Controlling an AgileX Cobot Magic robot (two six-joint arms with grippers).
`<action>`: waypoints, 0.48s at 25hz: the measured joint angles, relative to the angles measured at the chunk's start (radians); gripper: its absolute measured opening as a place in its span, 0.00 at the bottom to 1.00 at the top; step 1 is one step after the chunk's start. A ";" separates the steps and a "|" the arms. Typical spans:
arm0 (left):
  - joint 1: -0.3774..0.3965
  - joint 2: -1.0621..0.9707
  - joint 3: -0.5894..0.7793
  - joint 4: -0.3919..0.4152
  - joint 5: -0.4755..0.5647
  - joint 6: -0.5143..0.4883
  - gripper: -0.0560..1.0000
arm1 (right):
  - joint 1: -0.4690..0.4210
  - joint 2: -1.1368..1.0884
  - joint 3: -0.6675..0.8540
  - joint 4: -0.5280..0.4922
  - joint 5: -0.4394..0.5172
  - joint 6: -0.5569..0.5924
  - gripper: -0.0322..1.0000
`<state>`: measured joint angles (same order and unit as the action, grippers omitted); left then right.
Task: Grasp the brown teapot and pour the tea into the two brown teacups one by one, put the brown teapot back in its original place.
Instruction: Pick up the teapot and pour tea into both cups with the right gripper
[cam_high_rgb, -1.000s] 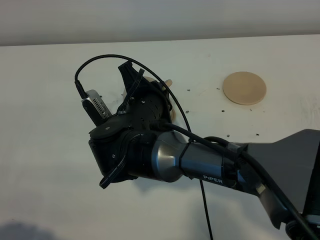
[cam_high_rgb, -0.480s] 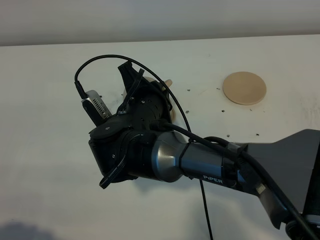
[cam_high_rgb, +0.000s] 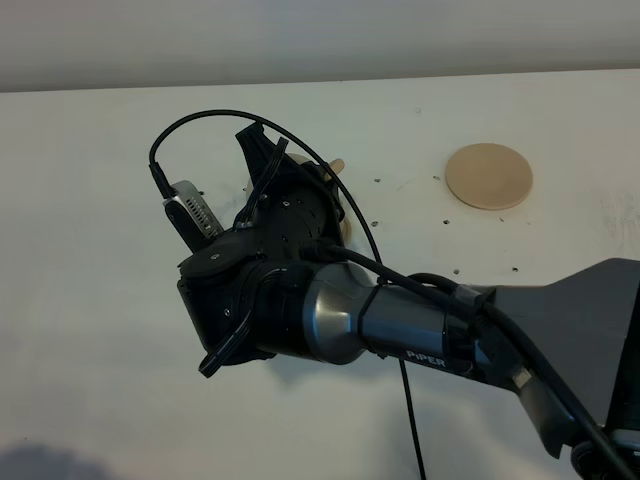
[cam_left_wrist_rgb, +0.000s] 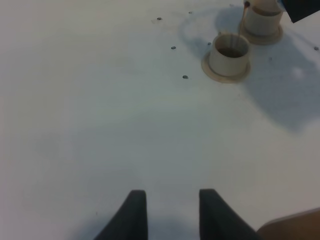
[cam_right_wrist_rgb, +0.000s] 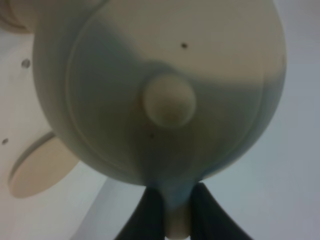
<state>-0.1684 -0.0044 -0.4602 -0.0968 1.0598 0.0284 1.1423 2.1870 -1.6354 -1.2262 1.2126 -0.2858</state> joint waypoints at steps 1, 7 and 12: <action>0.000 0.000 0.000 0.000 0.000 0.000 0.28 | 0.000 0.000 0.000 0.000 0.000 0.000 0.14; 0.000 0.000 0.000 0.000 0.000 0.000 0.28 | 0.000 0.000 0.000 0.000 0.000 -0.002 0.14; 0.000 0.000 0.000 0.000 0.000 0.000 0.28 | 0.000 0.000 0.000 0.000 0.000 -0.003 0.14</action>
<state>-0.1684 -0.0044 -0.4602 -0.0968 1.0598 0.0284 1.1423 2.1870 -1.6354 -1.2262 1.2126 -0.2889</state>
